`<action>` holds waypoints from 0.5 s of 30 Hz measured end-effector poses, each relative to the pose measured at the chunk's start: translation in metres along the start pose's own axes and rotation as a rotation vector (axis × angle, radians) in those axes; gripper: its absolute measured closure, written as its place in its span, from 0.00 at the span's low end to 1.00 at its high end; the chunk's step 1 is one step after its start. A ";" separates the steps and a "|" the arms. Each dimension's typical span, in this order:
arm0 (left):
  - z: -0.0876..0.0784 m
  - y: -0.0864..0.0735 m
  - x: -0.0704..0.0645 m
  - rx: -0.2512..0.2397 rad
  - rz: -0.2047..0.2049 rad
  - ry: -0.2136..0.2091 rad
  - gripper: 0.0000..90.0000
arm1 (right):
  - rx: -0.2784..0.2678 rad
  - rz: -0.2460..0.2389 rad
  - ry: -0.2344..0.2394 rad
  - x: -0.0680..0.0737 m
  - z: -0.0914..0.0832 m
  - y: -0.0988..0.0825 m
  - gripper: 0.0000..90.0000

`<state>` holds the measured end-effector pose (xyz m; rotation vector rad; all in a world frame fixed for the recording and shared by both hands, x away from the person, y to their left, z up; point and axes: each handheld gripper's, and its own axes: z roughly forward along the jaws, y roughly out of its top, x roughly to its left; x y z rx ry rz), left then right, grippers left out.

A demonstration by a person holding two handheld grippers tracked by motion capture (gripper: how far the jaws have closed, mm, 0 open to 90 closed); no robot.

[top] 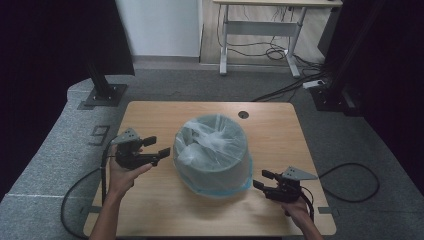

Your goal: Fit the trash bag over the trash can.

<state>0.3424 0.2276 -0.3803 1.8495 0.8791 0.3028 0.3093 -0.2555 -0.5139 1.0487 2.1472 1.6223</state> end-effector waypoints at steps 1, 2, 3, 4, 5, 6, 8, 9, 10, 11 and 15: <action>0.001 0.003 -0.002 0.003 0.005 -0.007 0.26 | -0.004 0.007 -0.003 -0.001 -0.001 0.000 0.40; 0.003 0.007 -0.004 0.006 0.009 -0.013 0.26 | -0.006 0.011 -0.007 -0.002 -0.001 0.000 0.40; 0.004 0.010 -0.006 0.010 0.015 -0.020 0.26 | -0.008 0.016 -0.009 -0.003 -0.002 0.000 0.39; 0.006 0.014 -0.008 0.015 0.019 -0.025 0.26 | -0.012 0.019 -0.012 -0.004 -0.002 0.000 0.39; 0.007 0.017 -0.011 0.020 0.024 -0.032 0.25 | -0.016 0.024 -0.014 -0.004 -0.003 0.000 0.39; 0.008 0.021 -0.013 0.024 0.027 -0.039 0.25 | -0.021 0.024 -0.017 -0.004 -0.004 0.000 0.39; 0.011 0.027 -0.018 0.033 0.033 -0.052 0.24 | -0.026 0.028 -0.023 -0.004 -0.005 0.001 0.39; 0.013 0.030 -0.020 0.041 0.037 -0.057 0.24 | -0.029 0.030 -0.024 -0.004 -0.005 0.001 0.39; 0.015 0.034 -0.023 0.047 0.041 -0.060 0.23 | -0.031 0.032 -0.024 -0.004 -0.006 0.001 0.39; 0.016 0.037 -0.025 0.055 0.048 -0.062 0.23 | -0.031 0.031 -0.024 -0.004 -0.006 0.001 0.39; 0.024 0.050 -0.032 0.082 0.075 -0.061 0.23 | -0.027 0.030 -0.024 -0.003 -0.005 0.000 0.39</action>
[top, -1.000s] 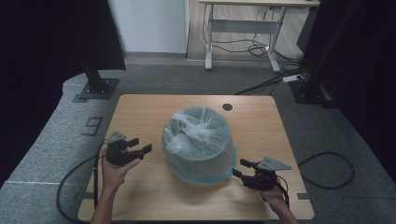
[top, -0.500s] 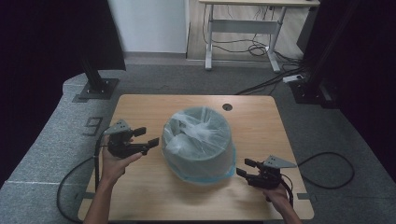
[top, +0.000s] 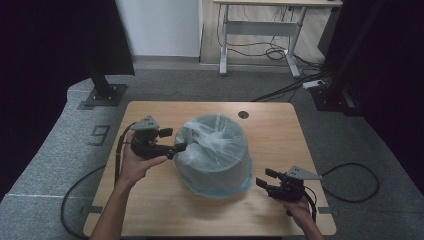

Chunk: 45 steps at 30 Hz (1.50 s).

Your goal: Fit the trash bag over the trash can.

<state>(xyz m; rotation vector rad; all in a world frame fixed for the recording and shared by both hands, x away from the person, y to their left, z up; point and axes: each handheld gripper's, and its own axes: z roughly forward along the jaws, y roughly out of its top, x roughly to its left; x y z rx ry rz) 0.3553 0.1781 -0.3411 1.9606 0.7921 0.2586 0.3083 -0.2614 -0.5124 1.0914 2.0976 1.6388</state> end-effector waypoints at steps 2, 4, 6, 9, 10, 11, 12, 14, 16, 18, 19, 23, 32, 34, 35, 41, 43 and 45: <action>0.004 0.007 -0.002 0.013 -0.004 0.008 0.23 | 0.002 0.000 -0.002 0.001 0.001 0.000 0.39; 0.009 0.013 -0.004 0.014 -0.012 0.006 0.23 | 0.007 -0.002 -0.004 0.001 0.001 0.000 0.38; 0.014 0.019 -0.007 0.020 -0.009 0.005 0.23 | 0.012 -0.004 -0.001 0.002 0.002 -0.001 0.38; 0.023 0.027 -0.012 0.053 0.008 0.032 0.24 | 0.019 -0.013 0.008 0.004 0.003 -0.001 0.38; 0.027 0.029 -0.013 0.069 0.007 0.032 0.24 | 0.023 -0.016 0.011 0.005 0.003 -0.001 0.38; 0.031 0.031 -0.013 0.083 0.007 0.031 0.24 | 0.024 -0.019 0.013 0.005 0.003 -0.001 0.38; 0.034 0.032 -0.013 0.092 0.007 0.034 0.24 | 0.027 -0.020 0.015 0.006 0.004 -0.001 0.39; 0.042 0.036 -0.013 0.112 0.002 0.033 0.25 | 0.029 -0.026 0.017 0.007 0.004 -0.001 0.38; 0.050 0.039 -0.012 0.122 -0.005 0.025 0.26 | 0.028 -0.026 0.018 0.008 0.004 -0.001 0.39; 0.057 0.042 -0.010 0.134 -0.011 0.015 0.27 | 0.024 -0.025 0.016 0.007 0.003 0.000 0.39; 0.061 0.044 -0.009 0.143 -0.010 0.013 0.27 | 0.021 -0.023 0.016 0.007 0.002 0.000 0.39; 0.074 0.052 -0.008 0.174 -0.008 -0.006 0.27 | 0.020 -0.021 0.015 0.006 0.001 -0.001 0.39; 0.103 0.066 -0.012 0.225 0.004 -0.031 0.29 | 0.022 -0.021 0.021 0.007 0.002 -0.001 0.39; 0.110 0.069 -0.014 0.237 0.007 -0.043 0.30 | 0.022 -0.022 0.023 0.007 0.001 -0.001 0.39; 0.112 0.070 -0.014 0.241 0.001 -0.061 0.30 | 0.021 -0.021 0.024 0.007 0.001 -0.001 0.40; 0.126 0.076 -0.019 0.274 0.014 -0.059 0.31 | 0.018 -0.020 0.028 0.006 -0.001 0.000 0.40; 0.132 0.076 -0.021 0.301 0.028 -0.060 0.32 | 0.016 -0.019 0.028 0.005 -0.001 0.000 0.40; 0.138 0.075 -0.024 0.334 0.042 -0.047 0.33 | 0.017 -0.021 0.031 0.006 -0.001 -0.001 0.40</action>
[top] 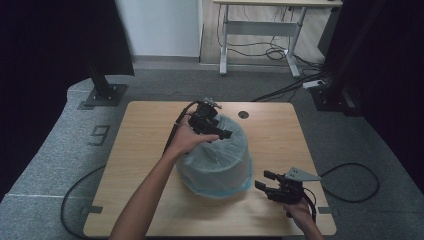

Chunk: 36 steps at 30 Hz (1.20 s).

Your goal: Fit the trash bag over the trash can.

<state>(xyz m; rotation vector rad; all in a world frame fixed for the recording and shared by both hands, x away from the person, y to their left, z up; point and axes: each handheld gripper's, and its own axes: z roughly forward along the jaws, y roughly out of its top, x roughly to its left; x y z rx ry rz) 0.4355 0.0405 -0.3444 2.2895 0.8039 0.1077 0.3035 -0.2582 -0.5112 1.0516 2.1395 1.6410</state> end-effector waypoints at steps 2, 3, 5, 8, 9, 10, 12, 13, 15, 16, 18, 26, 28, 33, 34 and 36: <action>0.007 0.001 -0.002 0.032 0.007 -0.002 0.33 | 0.003 -0.007 0.008 0.001 0.000 0.000 0.40; 0.010 0.001 -0.003 0.045 0.011 -0.007 0.33 | 0.004 -0.011 0.011 0.001 0.000 0.000 0.40; 0.015 0.001 -0.005 0.064 0.020 -0.002 0.33 | 0.007 -0.014 0.016 0.002 0.000 0.000 0.40; 0.021 0.000 -0.006 0.088 0.022 -0.005 0.33 | 0.010 -0.016 0.019 0.002 -0.001 0.000 0.40; 0.022 0.000 -0.006 0.093 0.019 -0.006 0.34 | 0.012 -0.014 0.019 0.002 -0.001 0.000 0.40; 0.024 0.000 -0.006 0.100 0.017 -0.006 0.34 | 0.013 -0.014 0.018 0.001 -0.001 0.000 0.40; 0.026 -0.001 -0.005 0.113 0.011 -0.004 0.34 | 0.016 -0.014 0.019 0.001 0.000 0.000 0.40; 0.029 -0.001 -0.005 0.125 0.008 -0.002 0.34 | 0.017 -0.015 0.020 0.001 0.000 0.000 0.40; 0.033 -0.002 -0.003 0.143 0.003 0.001 0.34 | 0.019 -0.016 0.022 0.002 0.001 -0.001 0.40; 0.034 -0.002 -0.003 0.152 0.002 0.002 0.34 | 0.022 -0.016 0.023 0.002 0.001 -0.001 0.40; 0.038 -0.003 -0.002 0.166 -0.001 0.003 0.33 | 0.024 -0.017 0.023 0.002 0.001 0.000 0.40; 0.049 -0.003 -0.001 0.202 0.005 0.010 0.32 | 0.029 -0.019 0.024 0.001 0.001 -0.001 0.40; 0.047 -0.003 0.000 0.189 0.010 0.017 0.32 | 0.030 -0.019 0.024 0.002 0.001 -0.001 0.39; 0.024 -0.003 -0.002 0.086 0.023 0.014 0.33 | 0.030 -0.020 0.023 0.001 0.000 -0.001 0.39; 0.016 -0.003 -0.002 0.063 0.026 0.013 0.33 | 0.031 -0.020 0.023 0.001 0.000 0.000 0.39; 0.005 -0.005 -0.003 0.032 0.027 0.010 0.34 | 0.031 -0.024 0.023 0.001 0.001 0.000 0.39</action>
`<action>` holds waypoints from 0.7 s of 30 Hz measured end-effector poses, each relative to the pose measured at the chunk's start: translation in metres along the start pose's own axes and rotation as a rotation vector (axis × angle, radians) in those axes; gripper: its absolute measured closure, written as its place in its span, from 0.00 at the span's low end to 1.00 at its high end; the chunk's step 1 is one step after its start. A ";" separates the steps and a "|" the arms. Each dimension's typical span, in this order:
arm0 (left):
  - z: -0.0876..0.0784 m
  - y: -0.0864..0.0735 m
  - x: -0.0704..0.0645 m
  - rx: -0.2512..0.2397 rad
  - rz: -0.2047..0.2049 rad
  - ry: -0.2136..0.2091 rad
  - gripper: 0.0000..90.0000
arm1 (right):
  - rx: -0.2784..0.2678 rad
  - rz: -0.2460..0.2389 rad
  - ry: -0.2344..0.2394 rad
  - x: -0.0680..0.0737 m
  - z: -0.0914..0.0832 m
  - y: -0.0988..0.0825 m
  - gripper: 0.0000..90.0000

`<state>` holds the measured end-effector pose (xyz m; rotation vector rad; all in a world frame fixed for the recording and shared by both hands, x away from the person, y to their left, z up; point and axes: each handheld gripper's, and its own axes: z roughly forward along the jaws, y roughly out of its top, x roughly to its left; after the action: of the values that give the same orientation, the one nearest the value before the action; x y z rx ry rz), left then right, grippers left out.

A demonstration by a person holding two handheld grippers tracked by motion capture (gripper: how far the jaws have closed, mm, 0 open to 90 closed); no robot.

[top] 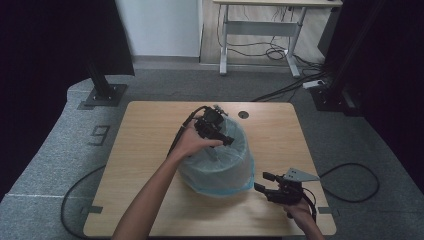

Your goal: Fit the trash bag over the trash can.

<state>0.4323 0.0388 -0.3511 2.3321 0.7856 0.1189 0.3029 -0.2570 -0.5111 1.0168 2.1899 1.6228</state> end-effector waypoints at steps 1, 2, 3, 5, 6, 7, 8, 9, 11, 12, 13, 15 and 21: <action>-0.005 -0.001 0.000 -0.009 0.000 0.001 0.34 | 0.001 0.000 0.001 0.000 0.000 0.000 0.39; -0.010 -0.003 -0.001 -0.018 0.003 0.008 0.34 | 0.002 -0.001 0.001 0.000 0.000 0.000 0.39; -0.013 -0.004 -0.001 -0.025 0.007 0.013 0.34 | 0.003 -0.001 0.001 0.001 0.000 0.000 0.39; -0.023 -0.010 -0.002 -0.047 0.008 0.008 0.35 | 0.007 -0.005 -0.003 0.001 0.000 -0.001 0.39; -0.025 -0.013 -0.003 -0.051 0.007 0.004 0.35 | 0.009 -0.008 -0.005 0.001 0.000 -0.001 0.39; -0.028 -0.016 -0.003 -0.050 0.007 0.002 0.36 | 0.010 -0.008 -0.006 0.000 0.000 -0.001 0.39; -0.029 -0.018 -0.003 -0.049 0.004 0.003 0.35 | 0.008 -0.008 -0.007 0.000 0.000 -0.001 0.39; -0.029 -0.021 -0.004 -0.043 0.005 0.001 0.36 | 0.009 -0.006 -0.009 0.000 0.000 -0.001 0.39; -0.029 -0.024 -0.006 -0.020 0.017 -0.003 0.37 | 0.009 -0.007 -0.009 0.000 0.000 -0.001 0.39; -0.029 -0.025 -0.008 -0.004 0.030 -0.003 0.39 | 0.011 -0.009 -0.009 0.000 0.000 -0.001 0.39; -0.027 -0.026 -0.009 0.012 0.038 -0.001 0.43 | 0.011 -0.013 -0.011 0.001 0.000 -0.001 0.39; -0.023 -0.026 -0.010 0.042 0.045 -0.002 0.49 | 0.015 -0.023 -0.014 0.001 0.001 -0.001 0.39; -0.008 -0.023 -0.012 0.091 0.041 -0.019 0.53 | 0.017 -0.033 -0.014 0.002 0.001 -0.002 0.39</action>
<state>0.4089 0.0499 -0.3577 2.4321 0.7487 0.0804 0.3012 -0.2553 -0.5125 0.9881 2.2038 1.5809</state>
